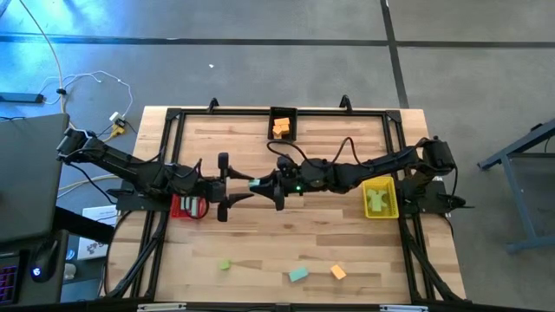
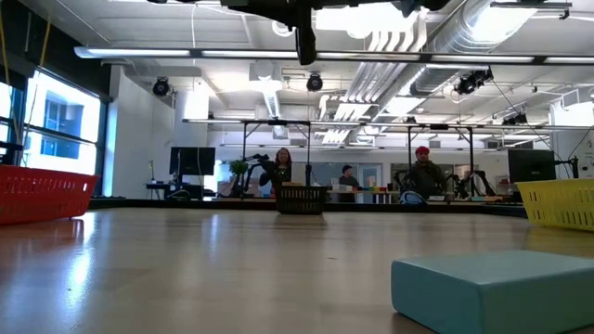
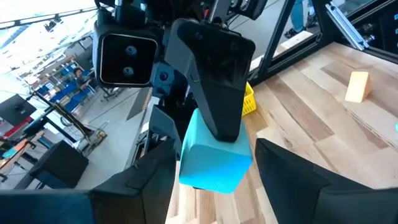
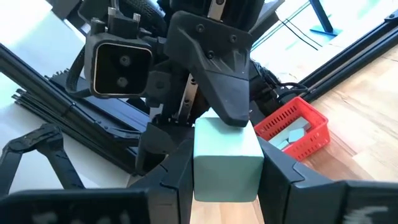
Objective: Sort & place blocks by color
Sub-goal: Put the blue block into the red bin
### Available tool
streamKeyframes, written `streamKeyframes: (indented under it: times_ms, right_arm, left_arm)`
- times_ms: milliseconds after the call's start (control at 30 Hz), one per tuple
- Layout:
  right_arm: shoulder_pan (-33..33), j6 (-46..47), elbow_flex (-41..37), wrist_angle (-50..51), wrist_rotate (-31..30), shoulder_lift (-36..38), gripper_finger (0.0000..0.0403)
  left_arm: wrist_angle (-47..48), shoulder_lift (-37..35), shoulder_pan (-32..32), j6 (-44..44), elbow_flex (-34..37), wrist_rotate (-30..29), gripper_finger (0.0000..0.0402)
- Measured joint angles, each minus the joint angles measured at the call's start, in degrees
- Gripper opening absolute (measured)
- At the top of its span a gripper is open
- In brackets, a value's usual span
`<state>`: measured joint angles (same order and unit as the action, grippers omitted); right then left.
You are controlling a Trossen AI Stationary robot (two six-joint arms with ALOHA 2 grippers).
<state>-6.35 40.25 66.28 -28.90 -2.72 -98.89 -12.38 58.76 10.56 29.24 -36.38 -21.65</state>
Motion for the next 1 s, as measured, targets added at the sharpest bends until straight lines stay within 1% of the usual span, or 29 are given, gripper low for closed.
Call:
streamKeyframes:
  times_ms: [133, 267, 367, 467, 600, 700, 867, 1000]
  right_arm:
    - [0.0, 0.01, 0.0, 0.08, 0.94, 0.0, 0.0106]
    - [0.0, 0.09, 0.02, 0.15, 3.05, 0.0, 0.0108]
    - [-0.04, 0.46, 0.02, 0.15, 3.25, 0.0, 0.0121]
    - [-0.04, 0.21, 0.02, 0.38, 3.24, 0.0, 0.0141]
    - [-0.02, -1.64, 0.02, 1.18, 3.2, 0.0, 0.0171]
    - [0.0, -1.84, 0.02, 2.48, 4.49, 0.0, 0.0188]
    - [0.04, -2.7, 0.0, 5.81, 4.46, -0.04, 0.0196]
    - [-0.1, -2.87, 0.08, 7.45, 5.25, 0.09, 0.0196]
  left_arm:
    - [0.05, 0.54, -0.04, 1.06, 0.0, 0.0, 0.0186]
    - [0.08, 0.76, -0.04, 1.22, 0.0, 0.1, 0.0154]
    - [0.09, 0.76, 0.01, 1.67, 0.0, 0.08, 0.0127]
    - [0.12, 0.76, 0.01, 1.46, 0.0, 0.12, 0.0109]
    - [1.3, 0.76, 0.01, -0.77, -0.01, -0.42, 0.0107]
    - [4.22, 0.33, 0.28, -3.47, -0.07, -1.62, 0.0112]
    - [10.7, 0.28, 2.29, -8.79, -0.15, -5.3, 0.0109]
    - [18.55, 0.47, 4.47, -15.31, 0.0, -6.3, 0.011]
